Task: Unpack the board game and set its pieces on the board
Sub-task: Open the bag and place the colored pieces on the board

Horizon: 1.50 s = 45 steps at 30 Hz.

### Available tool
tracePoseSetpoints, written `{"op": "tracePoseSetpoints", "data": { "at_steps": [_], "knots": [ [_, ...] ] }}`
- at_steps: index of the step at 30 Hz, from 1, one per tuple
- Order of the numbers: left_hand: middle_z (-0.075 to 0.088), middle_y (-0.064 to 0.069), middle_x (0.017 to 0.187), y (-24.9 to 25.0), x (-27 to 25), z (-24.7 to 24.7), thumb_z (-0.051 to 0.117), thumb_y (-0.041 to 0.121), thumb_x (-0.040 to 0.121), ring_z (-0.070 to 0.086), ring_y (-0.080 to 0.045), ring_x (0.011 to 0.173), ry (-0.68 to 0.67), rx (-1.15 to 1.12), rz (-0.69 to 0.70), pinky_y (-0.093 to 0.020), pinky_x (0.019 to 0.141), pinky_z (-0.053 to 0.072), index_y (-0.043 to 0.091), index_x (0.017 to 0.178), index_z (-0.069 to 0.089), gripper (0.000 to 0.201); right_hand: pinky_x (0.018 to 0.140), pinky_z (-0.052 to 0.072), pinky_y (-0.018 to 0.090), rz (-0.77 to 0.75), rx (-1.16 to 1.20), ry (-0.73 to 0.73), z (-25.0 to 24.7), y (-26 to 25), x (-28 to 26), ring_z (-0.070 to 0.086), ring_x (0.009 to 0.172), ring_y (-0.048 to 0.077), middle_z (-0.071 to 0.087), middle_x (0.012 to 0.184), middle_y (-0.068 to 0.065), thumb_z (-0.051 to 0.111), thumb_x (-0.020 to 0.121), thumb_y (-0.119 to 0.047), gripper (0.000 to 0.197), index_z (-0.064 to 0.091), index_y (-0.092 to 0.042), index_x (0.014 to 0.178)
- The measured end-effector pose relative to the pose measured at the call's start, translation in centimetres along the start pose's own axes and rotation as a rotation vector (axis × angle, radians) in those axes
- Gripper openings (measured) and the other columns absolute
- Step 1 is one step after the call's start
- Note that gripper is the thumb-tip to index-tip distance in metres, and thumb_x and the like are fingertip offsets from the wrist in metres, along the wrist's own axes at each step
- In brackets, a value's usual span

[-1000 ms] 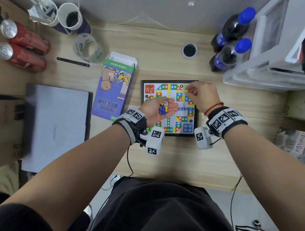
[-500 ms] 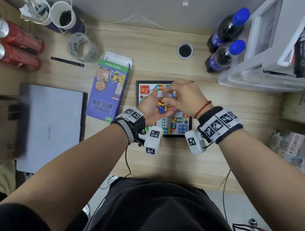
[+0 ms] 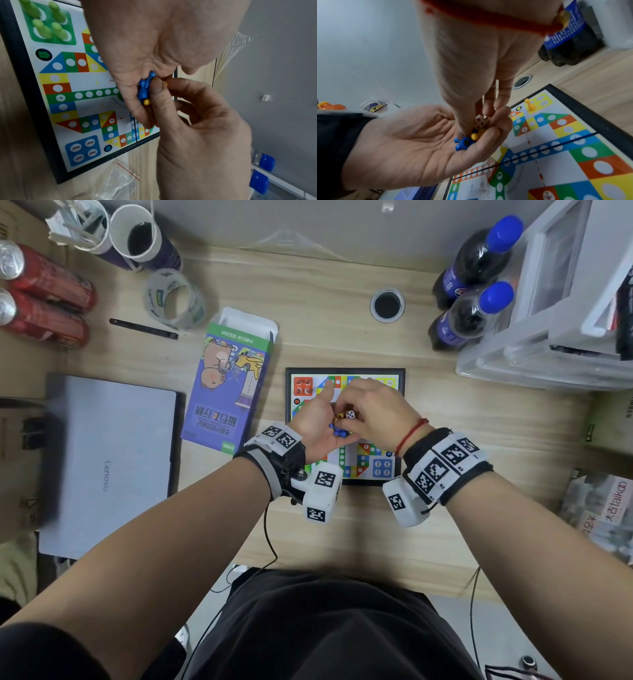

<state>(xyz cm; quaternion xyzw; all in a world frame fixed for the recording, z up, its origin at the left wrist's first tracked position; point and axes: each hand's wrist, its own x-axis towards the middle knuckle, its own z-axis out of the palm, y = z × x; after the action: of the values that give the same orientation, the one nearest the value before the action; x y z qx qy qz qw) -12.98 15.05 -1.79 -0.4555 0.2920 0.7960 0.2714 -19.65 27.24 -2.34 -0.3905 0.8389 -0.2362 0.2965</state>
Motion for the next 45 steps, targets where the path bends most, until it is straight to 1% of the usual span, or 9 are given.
{"op": "tracePoseSetpoints", "data": {
  "at_steps": [6,9,14,18,20,24,38,43,45],
  "knots": [
    [0.069,-0.009,0.103,-0.1,-0.3,-0.3,0.027,0.051,0.102,0.069,-0.019,0.091,0.022,-0.007,0.028,-0.036,0.080,0.059,0.009,0.119,0.060,0.056,0.070,0.036,0.029,0.044,0.058,-0.006,-0.3,-0.5,0.3,0.048,0.082,0.015,0.058,0.082,-0.003,0.069,0.081,-0.027,0.015,0.063,-0.015,0.088],
    [0.068,-0.009,0.106,0.1,-0.3,-0.5,0.029,0.047,0.104,0.067,-0.022,0.095,0.011,0.011,0.042,-0.038,0.086,0.057,0.012,0.113,0.062,0.049,0.073,0.047,0.031,0.062,0.219,0.126,-0.9,-0.9,-0.1,0.058,0.076,0.016,0.065,0.081,-0.001,0.070,0.081,-0.029,0.016,0.064,-0.017,0.089],
    [0.069,-0.013,0.091,0.2,-0.2,-0.6,0.035,0.044,0.103,0.068,-0.023,0.082,0.066,0.132,0.024,-0.033,0.088,0.054,0.001,0.101,0.066,0.053,0.064,0.049,0.014,0.272,0.386,0.408,-2.7,2.1,0.3,0.059,0.062,0.004,0.067,0.071,-0.006,0.076,0.078,-0.033,0.020,0.068,-0.017,0.083],
    [0.067,-0.013,0.090,-0.1,0.1,-1.1,0.044,0.032,0.102,0.067,-0.023,0.079,0.117,0.133,0.048,-0.033,0.088,0.053,0.000,0.097,0.065,0.038,0.080,0.053,0.033,0.364,0.145,0.302,-2.9,5.8,0.1,0.061,0.072,0.015,0.072,0.087,0.007,0.070,0.084,-0.024,0.018,0.073,-0.013,0.097],
    [0.068,-0.012,0.088,-0.1,0.1,-1.1,0.045,0.030,0.102,0.065,-0.023,0.080,0.124,0.143,0.047,-0.032,0.086,0.054,0.001,0.096,0.065,0.035,0.085,0.051,0.032,0.344,0.027,0.245,-2.6,6.6,0.1,0.064,0.081,0.022,0.072,0.095,0.010,0.066,0.086,-0.018,0.019,0.072,-0.012,0.103],
    [0.067,-0.011,0.086,-0.1,0.2,-1.0,0.044,0.029,0.102,0.065,-0.022,0.079,0.118,0.149,0.034,-0.030,0.083,0.055,0.001,0.096,0.065,0.035,0.079,0.048,0.025,0.290,-0.011,0.203,-2.2,6.7,0.6,0.058,0.073,0.012,0.072,0.087,0.006,0.067,0.082,-0.014,0.014,0.072,-0.013,0.095],
    [0.064,-0.014,0.091,0.5,0.3,-0.8,0.044,0.028,0.102,0.063,-0.023,0.078,0.105,0.097,0.025,-0.027,0.074,0.057,-0.001,0.100,0.063,0.035,0.083,0.053,0.039,0.230,0.018,0.156,-2.2,6.6,1.0,0.064,0.080,0.020,0.070,0.092,0.007,0.065,0.083,-0.008,0.019,0.072,-0.012,0.100],
    [0.065,-0.015,0.092,0.6,0.3,-0.6,0.039,0.035,0.103,0.066,-0.023,0.080,0.083,0.100,0.011,-0.029,0.079,0.057,0.000,0.100,0.064,0.043,0.072,0.052,0.030,0.162,0.080,0.343,-3.3,5.3,0.6,0.058,0.068,0.014,0.066,0.086,0.005,0.065,0.080,-0.008,0.016,0.072,-0.013,0.093],
    [0.066,-0.014,0.093,0.7,0.2,-0.3,0.035,0.040,0.104,0.067,-0.022,0.083,0.061,0.091,-0.003,-0.030,0.077,0.059,-0.002,0.110,0.063,0.050,0.070,0.048,0.024,0.085,0.102,0.268,-3.3,3.6,0.4,0.055,0.064,0.008,0.065,0.085,0.000,0.071,0.081,-0.020,0.011,0.072,-0.017,0.092]
  ]
}}
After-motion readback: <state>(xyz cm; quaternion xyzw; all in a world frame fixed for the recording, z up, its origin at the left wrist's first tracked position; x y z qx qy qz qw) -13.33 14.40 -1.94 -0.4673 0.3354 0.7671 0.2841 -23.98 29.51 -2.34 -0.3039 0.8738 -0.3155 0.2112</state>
